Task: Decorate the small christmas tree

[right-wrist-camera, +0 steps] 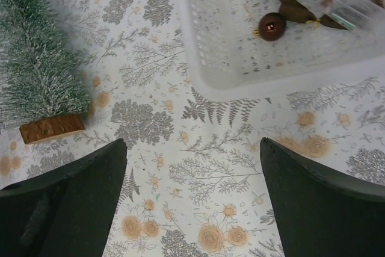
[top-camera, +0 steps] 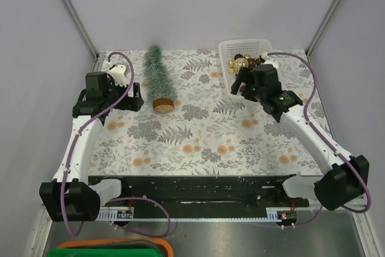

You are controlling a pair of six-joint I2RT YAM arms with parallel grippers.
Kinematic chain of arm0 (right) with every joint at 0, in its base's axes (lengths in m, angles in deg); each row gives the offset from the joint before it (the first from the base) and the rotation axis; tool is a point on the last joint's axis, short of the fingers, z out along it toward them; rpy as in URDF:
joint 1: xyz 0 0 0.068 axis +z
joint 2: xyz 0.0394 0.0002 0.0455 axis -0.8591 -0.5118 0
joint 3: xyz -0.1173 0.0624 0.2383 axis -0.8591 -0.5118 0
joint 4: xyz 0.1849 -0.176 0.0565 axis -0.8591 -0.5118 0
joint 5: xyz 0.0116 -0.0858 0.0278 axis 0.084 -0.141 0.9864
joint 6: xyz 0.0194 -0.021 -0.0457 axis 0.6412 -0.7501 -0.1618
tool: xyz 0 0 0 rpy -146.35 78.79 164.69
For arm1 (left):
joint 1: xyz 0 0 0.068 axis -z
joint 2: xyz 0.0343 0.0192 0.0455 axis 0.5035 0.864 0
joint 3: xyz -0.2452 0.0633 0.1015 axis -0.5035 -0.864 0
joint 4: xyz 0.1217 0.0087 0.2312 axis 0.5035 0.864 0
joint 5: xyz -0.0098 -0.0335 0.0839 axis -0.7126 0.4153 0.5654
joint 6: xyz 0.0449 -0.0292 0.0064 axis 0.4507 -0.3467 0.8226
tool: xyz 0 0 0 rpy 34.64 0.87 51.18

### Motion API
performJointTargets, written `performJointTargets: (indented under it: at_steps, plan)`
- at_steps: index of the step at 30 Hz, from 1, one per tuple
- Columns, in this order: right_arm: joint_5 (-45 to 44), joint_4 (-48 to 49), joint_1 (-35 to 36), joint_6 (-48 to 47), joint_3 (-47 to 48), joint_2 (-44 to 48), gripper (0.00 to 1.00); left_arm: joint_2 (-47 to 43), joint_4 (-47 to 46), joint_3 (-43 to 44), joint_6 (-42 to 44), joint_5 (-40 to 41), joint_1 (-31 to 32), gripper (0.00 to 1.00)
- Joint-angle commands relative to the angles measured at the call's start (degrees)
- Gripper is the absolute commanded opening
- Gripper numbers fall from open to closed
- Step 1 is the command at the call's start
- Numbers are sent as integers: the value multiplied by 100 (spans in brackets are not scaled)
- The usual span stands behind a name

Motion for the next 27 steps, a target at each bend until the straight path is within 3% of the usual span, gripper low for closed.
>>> performJointTargets:
  at_steps: [1,6,13,22,25,27]
  plan:
    - [-512,71,542,-203,657,-509,99,46,-386,-19,-208,-207,-39,99]
    - [-433,334,701,-194,491,-264,99,537,-650,226,-568,-604,40,99]
    - [-442,387,797,-326,-98,544,99,1487,-756,868,-947,-34,435,99]
    - [-354,580,815,-229,-538,800,96,2041,-1151,816,-982,380,655,99]
    - [-266,703,850,-194,-599,774,95,2226,-1318,833,-1008,363,734,96]
    - [-248,765,868,-194,-661,765,94,2314,-1441,860,-1035,302,761,86]
